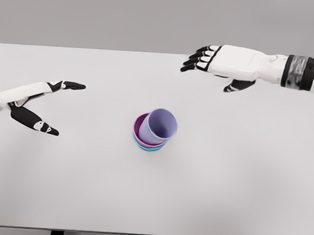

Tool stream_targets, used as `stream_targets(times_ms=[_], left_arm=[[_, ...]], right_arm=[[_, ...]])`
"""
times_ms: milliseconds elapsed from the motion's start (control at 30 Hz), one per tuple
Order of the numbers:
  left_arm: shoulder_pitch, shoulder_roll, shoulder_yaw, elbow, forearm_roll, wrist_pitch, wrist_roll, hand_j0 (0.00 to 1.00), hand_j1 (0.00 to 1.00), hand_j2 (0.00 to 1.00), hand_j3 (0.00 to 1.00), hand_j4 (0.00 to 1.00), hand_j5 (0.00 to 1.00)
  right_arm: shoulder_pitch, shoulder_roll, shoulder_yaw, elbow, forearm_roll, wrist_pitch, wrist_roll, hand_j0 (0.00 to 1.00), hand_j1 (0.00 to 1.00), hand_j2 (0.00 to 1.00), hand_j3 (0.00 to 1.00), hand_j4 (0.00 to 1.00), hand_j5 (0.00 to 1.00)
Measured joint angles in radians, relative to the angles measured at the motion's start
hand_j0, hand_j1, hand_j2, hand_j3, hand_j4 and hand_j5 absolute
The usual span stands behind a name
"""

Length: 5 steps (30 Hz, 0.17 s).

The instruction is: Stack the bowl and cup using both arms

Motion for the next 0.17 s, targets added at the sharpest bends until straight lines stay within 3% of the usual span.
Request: stream_targets(times_ms=[167], left_arm=[[0.002,0.002,0.0,0.005,-0.007,0.0,0.0,1.0,1.0,1.0,1.0,1.0,1.0]], right_arm=[[0.006,-0.021,-0.019,0.056,0.001,0.0,0.0,1.0,1.0,1.0,1.0,1.0,1.0]])
